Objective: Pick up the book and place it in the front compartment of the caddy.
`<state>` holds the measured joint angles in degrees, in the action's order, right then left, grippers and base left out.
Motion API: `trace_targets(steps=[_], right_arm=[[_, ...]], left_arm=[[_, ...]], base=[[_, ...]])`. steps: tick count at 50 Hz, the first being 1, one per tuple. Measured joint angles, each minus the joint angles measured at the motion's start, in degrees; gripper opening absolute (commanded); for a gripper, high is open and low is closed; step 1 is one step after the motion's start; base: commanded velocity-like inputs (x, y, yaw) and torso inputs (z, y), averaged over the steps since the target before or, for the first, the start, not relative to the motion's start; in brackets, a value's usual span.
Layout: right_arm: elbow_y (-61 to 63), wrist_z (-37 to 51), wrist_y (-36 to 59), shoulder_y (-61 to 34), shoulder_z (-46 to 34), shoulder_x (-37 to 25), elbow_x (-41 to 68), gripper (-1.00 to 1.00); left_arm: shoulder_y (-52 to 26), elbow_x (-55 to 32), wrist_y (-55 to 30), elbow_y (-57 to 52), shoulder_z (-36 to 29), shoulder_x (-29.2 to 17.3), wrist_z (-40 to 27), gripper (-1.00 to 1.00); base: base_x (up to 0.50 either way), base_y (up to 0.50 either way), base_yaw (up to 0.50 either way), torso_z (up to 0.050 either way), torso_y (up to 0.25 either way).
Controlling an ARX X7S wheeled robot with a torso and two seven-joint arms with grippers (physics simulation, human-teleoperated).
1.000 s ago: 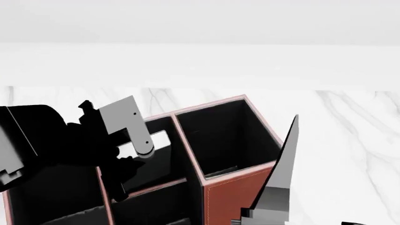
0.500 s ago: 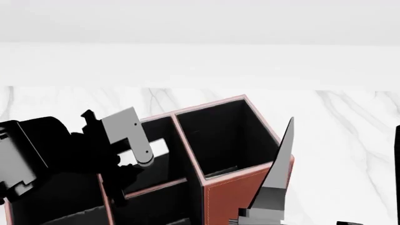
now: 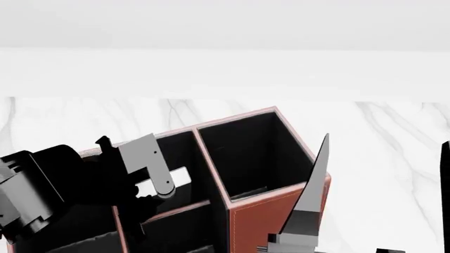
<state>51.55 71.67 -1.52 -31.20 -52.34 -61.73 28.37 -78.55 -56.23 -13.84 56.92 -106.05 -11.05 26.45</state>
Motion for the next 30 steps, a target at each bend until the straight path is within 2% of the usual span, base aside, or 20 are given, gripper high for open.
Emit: trace_targets(steps=[12, 13, 19, 30], right_arm=[[-0.3, -0.1, -0.4, 0.3, 0.1, 0.0, -0.1, 1.00], [-0.3, -0.1, -0.4, 0.4, 0.1, 0.0, -0.1, 1.00], [-0.4, -0.1, -0.5, 0.5, 0.2, 0.0, -0.1, 1.00], [-0.1, -0.1, -0.3, 0.5, 0.4, 0.0, -0.1, 1.00]], left_arm=[[0.4, 0.4, 0.8, 2.5, -0.1, 0.9, 2.1, -1.00], [0.4, 0.4, 0.9, 2.6, -0.1, 1.0, 2.2, 1.00], [-0.2, -1.6, 0.0, 2.9, -0.7, 1.0, 7.2, 1.00], [-0.9, -2.8, -1.5, 0.0, -0.1, -0.3, 8.6, 1.00]], base=[[0.00, 0.00, 0.00, 0.000, 0.000], [0.01, 0.00, 0.00, 0.000, 0.000], [0.01, 0.00, -0.01, 0.000, 0.000], [0.01, 0.00, -0.01, 0.000, 0.000]])
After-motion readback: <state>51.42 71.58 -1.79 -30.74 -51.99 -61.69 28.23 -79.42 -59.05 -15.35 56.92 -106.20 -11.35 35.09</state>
